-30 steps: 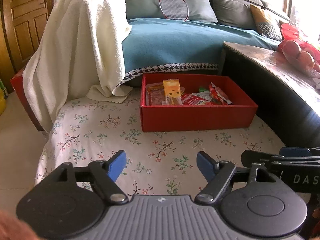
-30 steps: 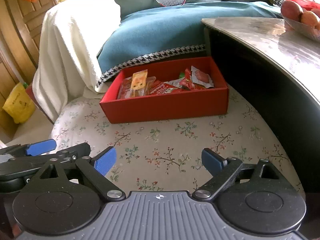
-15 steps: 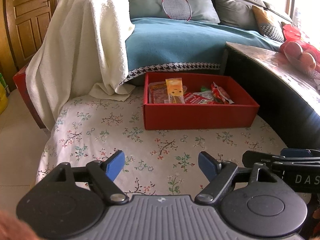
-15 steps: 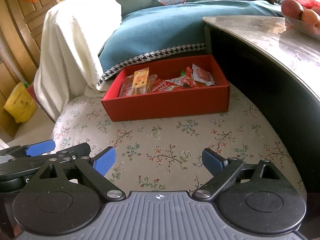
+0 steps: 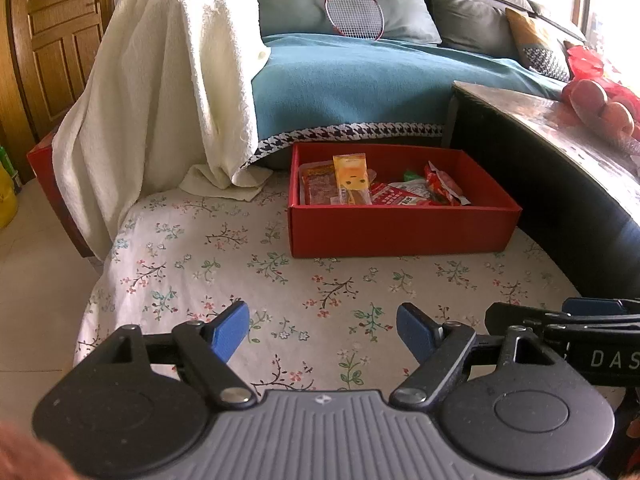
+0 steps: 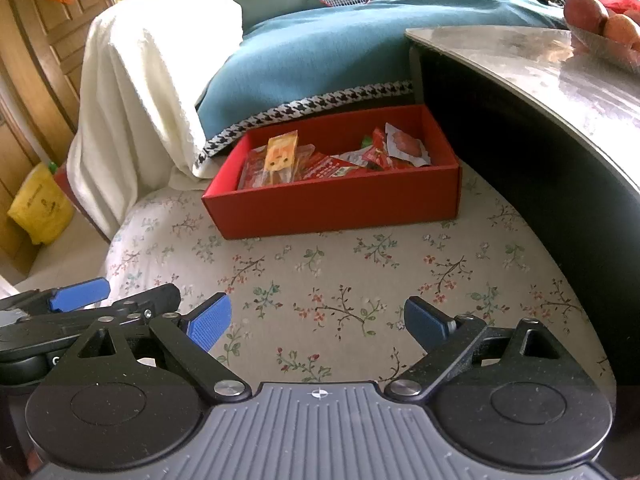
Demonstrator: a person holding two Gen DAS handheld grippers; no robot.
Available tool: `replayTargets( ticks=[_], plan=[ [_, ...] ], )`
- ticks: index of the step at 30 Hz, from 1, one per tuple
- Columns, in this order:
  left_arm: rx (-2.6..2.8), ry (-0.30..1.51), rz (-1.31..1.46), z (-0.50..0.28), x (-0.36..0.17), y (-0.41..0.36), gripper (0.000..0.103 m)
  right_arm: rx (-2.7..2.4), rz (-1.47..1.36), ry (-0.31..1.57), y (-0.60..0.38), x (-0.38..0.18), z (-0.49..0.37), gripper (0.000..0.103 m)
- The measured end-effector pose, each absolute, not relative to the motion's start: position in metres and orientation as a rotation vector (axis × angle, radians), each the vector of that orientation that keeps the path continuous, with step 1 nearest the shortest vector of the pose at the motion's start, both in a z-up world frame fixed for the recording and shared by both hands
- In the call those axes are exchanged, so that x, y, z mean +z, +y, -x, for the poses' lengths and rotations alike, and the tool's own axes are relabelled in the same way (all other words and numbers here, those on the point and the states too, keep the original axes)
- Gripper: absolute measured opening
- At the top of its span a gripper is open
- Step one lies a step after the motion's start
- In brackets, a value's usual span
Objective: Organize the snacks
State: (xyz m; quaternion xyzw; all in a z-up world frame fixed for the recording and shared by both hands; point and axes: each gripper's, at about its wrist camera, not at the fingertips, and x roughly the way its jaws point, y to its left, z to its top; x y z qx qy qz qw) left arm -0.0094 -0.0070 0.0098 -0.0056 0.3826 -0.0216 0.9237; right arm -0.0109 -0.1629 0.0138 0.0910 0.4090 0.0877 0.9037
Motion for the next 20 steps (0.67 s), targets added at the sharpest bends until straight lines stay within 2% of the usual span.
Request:
replayTargets(
  ticks=[20],
  plan=[
    [-0.026, 0.753, -0.009, 0.0099, 0.0102, -0.0076, 0.075, 0.189, -0.189, 0.848, -0.1627, 0.0133, 0.0104, 0.098]
  ],
)
